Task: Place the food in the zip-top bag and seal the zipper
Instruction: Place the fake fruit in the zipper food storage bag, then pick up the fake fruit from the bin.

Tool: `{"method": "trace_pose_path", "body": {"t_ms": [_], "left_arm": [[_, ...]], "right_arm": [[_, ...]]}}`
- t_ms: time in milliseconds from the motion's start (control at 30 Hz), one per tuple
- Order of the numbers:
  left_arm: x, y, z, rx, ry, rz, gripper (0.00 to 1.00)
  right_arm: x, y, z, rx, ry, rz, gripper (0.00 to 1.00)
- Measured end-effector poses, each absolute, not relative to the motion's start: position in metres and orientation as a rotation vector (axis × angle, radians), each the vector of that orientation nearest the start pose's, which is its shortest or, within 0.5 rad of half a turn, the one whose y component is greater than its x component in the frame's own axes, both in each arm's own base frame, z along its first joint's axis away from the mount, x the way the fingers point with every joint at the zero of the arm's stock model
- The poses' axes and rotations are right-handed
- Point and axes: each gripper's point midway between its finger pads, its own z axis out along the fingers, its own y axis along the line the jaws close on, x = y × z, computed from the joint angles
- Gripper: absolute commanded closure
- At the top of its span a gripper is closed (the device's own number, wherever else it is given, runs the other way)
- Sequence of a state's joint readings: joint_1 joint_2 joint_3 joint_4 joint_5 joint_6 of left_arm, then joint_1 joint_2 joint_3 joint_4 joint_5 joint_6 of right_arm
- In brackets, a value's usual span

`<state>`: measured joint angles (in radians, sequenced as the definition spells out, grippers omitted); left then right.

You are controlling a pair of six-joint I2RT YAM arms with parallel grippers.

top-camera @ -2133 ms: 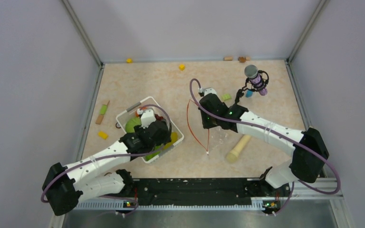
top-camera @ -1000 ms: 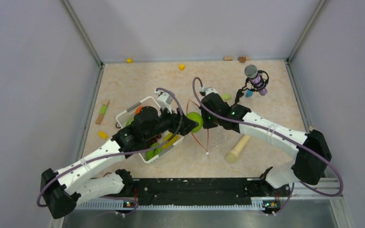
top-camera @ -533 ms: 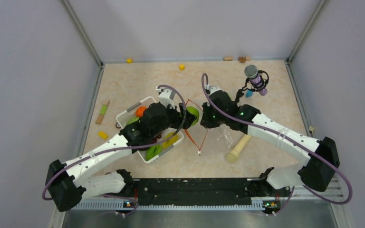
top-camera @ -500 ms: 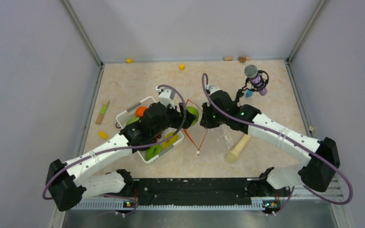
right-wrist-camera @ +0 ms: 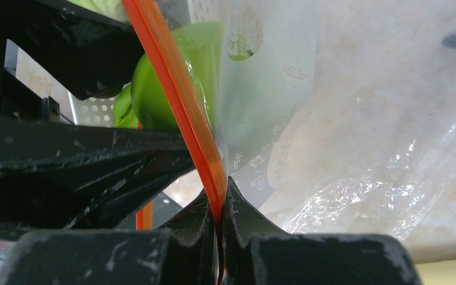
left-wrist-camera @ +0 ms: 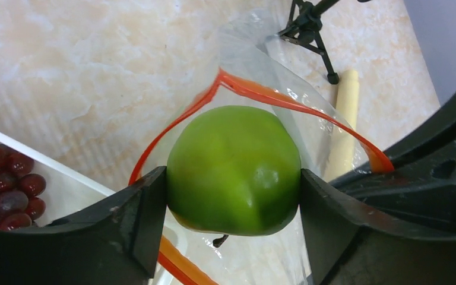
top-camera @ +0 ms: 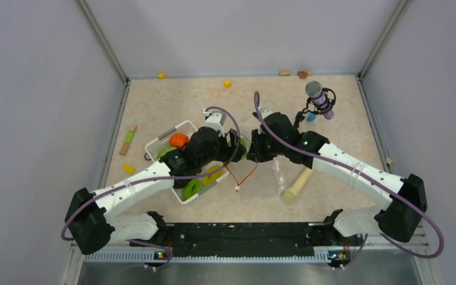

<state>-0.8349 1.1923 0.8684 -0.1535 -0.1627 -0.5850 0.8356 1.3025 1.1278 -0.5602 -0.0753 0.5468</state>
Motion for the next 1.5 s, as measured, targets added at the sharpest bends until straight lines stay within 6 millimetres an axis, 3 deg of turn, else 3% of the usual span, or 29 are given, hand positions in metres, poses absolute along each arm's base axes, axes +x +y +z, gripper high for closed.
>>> {"method": "trace_pose_path", "body": {"t_ms": [167, 333, 567, 767, 867, 967, 1267, 1500], "left_arm": [[0.251, -0.283, 0.194, 0.188, 2.131, -0.760, 0.03], [0.239, -0.278, 0.208, 0.210, 2.118, -0.807, 0.03], [0.221, -0.260, 0.251, 0.205, 2.010, -0.872, 0.03], [0.214, -0.231, 0.281, 0.128, 1.906, -0.856, 0.03], [0.213, -0.216, 0.282, 0.074, 1.890, -0.818, 0.03], [0.212, -0.204, 0.277, 0.037, 1.888, -0.784, 0.03], [0.217, -0.193, 0.247, -0.014, 1.971, -0.677, 0.03], [0.220, -0.181, 0.231, -0.078, 2.022, -0.588, 0.03]], "right_arm": [[0.220, 0.290, 0.192, -0.355, 2.406, 0.744, 0.97], [0.224, 0.287, 0.192, -0.323, 2.406, 0.730, 0.97], [0.225, 0.286, 0.193, -0.315, 2.409, 0.728, 0.97], [0.227, 0.293, 0.226, -0.323, 2.362, 0.795, 0.98], [0.232, 0.296, 0.249, -0.307, 2.326, 0.827, 0.98], [0.237, 0.294, 0.258, -0.267, 2.315, 0.843, 0.95], [0.248, 0.277, 0.230, -0.161, 2.396, 0.727, 0.89], [0.260, 0.269, 0.215, -0.181, 2.403, 0.608, 0.81]]}}
